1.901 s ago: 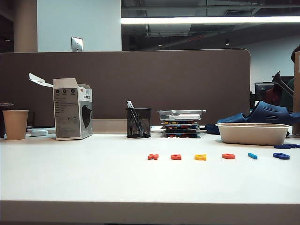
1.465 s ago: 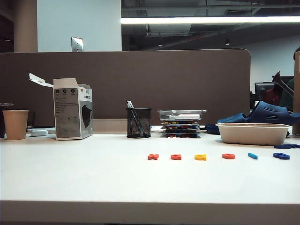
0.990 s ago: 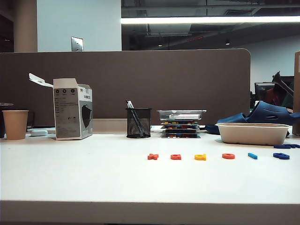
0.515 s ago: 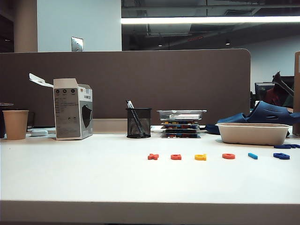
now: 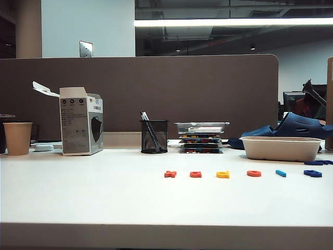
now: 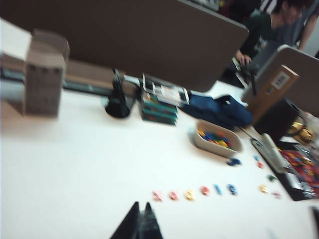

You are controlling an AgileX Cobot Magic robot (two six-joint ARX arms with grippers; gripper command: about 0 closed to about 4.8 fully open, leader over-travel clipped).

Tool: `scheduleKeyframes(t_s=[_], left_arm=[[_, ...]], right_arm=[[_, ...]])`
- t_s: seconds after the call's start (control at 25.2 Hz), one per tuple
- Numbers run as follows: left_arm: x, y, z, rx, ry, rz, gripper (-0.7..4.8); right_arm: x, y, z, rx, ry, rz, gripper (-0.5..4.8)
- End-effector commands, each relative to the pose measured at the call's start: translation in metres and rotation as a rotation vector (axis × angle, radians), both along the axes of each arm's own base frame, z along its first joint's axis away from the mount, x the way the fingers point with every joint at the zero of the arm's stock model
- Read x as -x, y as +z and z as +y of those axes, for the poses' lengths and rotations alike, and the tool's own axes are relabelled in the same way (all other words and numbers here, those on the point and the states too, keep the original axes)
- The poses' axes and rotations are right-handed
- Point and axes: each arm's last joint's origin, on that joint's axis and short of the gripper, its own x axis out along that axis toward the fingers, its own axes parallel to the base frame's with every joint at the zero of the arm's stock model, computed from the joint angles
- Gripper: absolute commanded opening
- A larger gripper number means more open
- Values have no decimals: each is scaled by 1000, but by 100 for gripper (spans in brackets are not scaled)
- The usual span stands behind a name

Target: Select the appropriate letters from the row of letter magnets placed on the table to arrange into the word "dog".

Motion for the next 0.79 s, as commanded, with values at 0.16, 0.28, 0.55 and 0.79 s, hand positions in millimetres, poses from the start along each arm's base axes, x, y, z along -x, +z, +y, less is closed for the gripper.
scheduleKeyframes(t_s=[0.16,0.28,0.55,0.79], left_arm=[[-12,40,-5,125,-89,175,-5],[-18,52,-10,161,-154,203,-5],[-50,52,-45,156,-321,398,-5],[-68,46,-90,116,-345,467,-5]], right_arm=[[0,1,0,4,-3,-26,-5],[0,1,0,4,-12,-26,-5],[0,1,-1,3,-29,-26,-5],[0,2,-1,3,-41,-27,-5]])
